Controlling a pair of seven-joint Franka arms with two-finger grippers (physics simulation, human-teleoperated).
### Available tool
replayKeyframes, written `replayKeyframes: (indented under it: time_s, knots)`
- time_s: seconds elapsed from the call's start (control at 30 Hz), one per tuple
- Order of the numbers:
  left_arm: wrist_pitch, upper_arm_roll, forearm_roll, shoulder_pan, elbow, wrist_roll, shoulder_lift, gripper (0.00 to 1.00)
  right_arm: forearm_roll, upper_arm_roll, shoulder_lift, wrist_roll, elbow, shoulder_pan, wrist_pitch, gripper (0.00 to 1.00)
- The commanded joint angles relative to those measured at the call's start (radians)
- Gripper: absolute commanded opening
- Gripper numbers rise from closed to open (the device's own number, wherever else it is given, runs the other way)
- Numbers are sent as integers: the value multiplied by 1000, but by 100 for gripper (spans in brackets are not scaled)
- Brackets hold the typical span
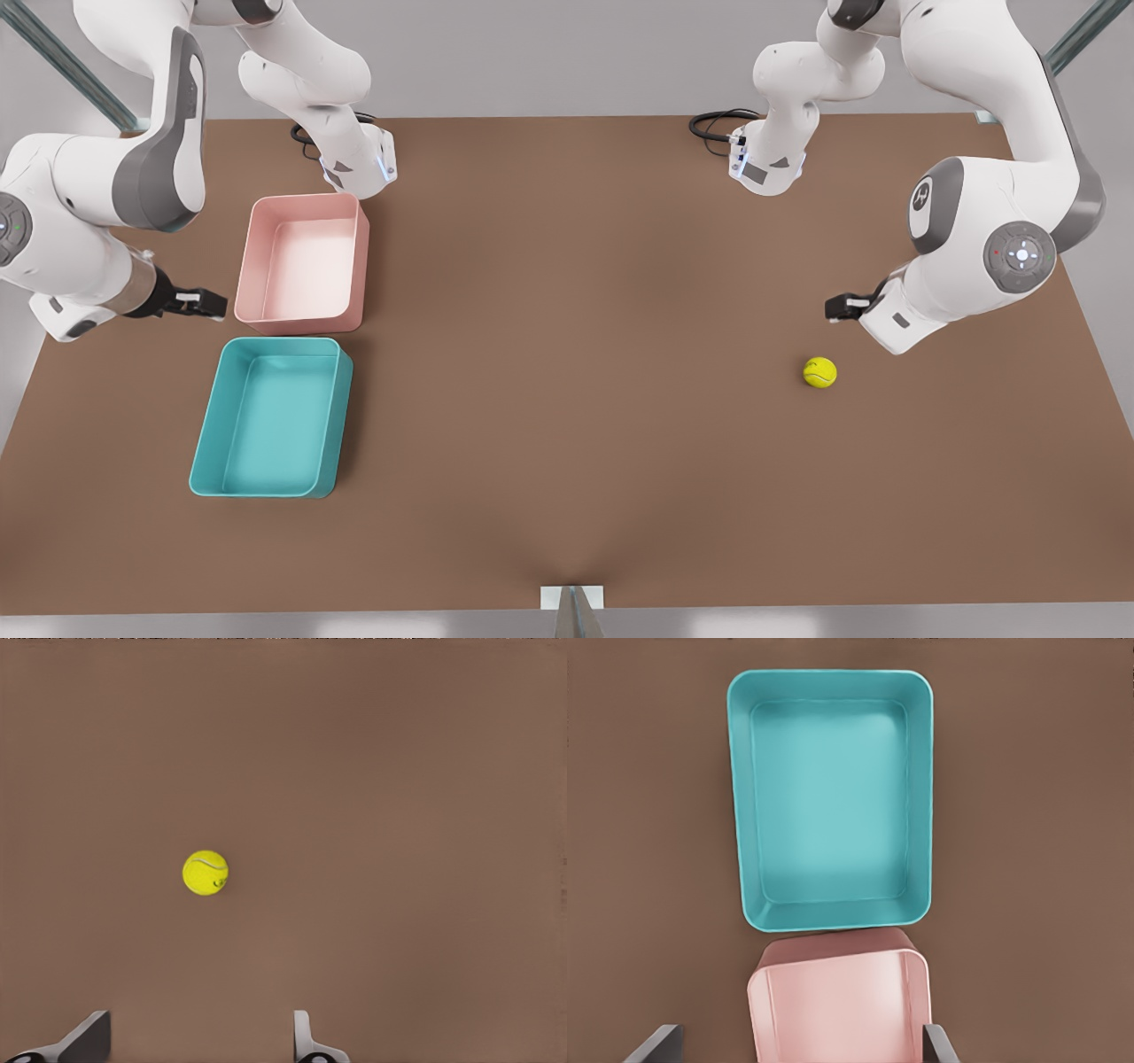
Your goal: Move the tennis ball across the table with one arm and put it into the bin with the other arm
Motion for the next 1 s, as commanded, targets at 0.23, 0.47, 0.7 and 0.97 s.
replayKeyframes:
  time_s: [0.23, 0.47, 0.7, 0.97]
  knots:
    - [429, 46, 4, 57, -197, 789, 102, 21, 18, -2, 44, 9, 21, 3, 35, 100]
    - [627, 101, 94, 117, -358, 1931, 216, 21, 73, -10, 99, 8, 32, -3, 59, 100]
    - [825, 101, 169, 153, -444, 2155, 262, 21, 72, -8, 108, 20, 30, -1, 61, 100]
    - [926, 101, 159, 158, -504, 2166, 242, 21, 70, -10, 110, 20, 21, -3, 59, 100]
